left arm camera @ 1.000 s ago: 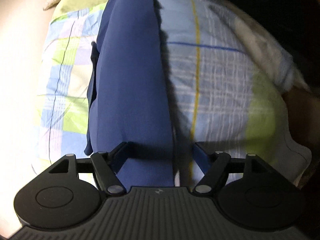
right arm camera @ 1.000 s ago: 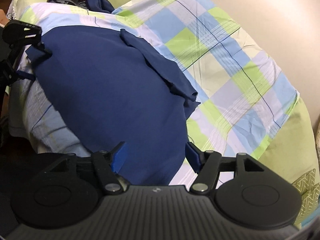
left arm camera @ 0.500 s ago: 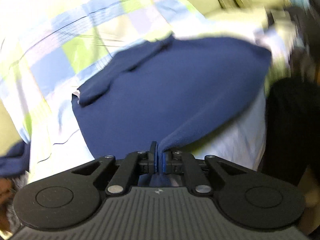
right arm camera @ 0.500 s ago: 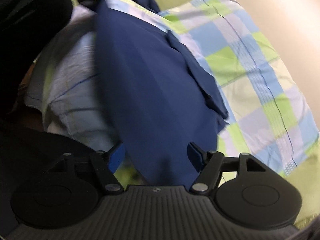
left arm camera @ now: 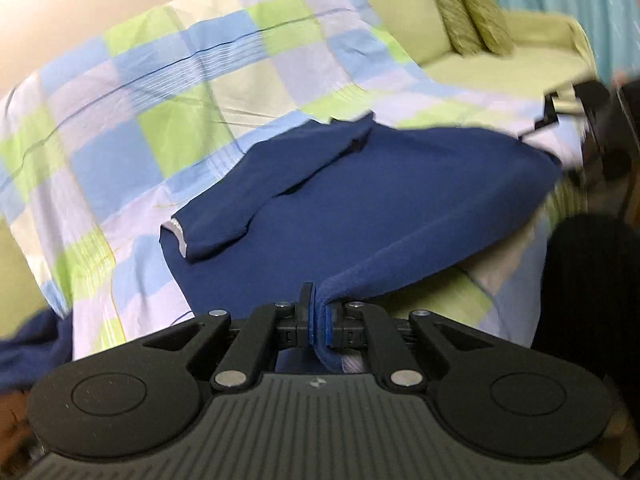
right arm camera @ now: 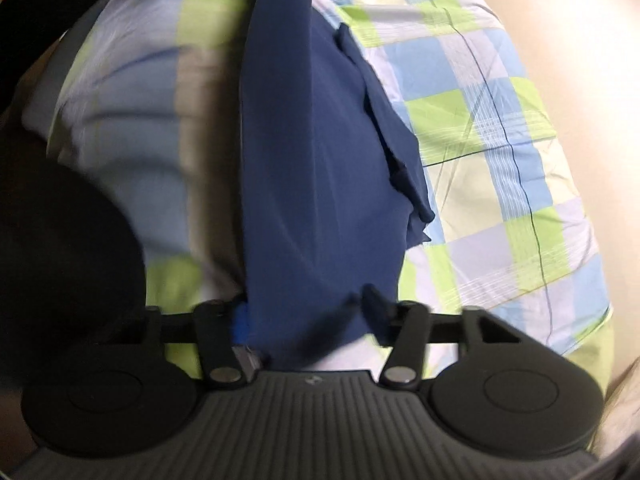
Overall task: Fold clothes
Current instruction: 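Lift the shirt edge with the left tool and fold it toward the right tool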
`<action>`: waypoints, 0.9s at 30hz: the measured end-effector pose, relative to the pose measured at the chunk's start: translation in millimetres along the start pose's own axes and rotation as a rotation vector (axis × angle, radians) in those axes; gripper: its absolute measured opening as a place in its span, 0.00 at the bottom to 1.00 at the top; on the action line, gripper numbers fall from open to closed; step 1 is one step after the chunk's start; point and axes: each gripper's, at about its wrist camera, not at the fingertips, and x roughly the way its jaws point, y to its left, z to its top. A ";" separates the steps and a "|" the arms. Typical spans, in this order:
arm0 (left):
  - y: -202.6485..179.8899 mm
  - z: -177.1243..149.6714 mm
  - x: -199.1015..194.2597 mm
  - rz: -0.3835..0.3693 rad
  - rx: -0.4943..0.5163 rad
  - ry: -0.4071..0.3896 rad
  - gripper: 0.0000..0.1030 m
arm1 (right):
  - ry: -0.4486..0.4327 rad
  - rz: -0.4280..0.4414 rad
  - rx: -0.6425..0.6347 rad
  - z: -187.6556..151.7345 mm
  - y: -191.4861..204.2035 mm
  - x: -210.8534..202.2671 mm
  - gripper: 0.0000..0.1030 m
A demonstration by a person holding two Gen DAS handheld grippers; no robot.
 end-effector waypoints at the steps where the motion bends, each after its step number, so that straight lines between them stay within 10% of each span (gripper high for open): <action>1: -8.9 -2.1 -0.6 0.011 0.057 0.013 0.04 | 0.002 -0.008 -0.018 -2.6 0.8 -1.2 0.09; 6: -40.8 -11.3 -3.9 0.061 0.268 0.050 0.03 | -0.021 -0.040 -0.057 3.2 -2.6 -7.9 0.03; 27: -24.8 -14.8 -73.4 -0.030 0.228 0.081 0.01 | -0.015 0.067 0.074 43.6 -40.2 -114.4 0.02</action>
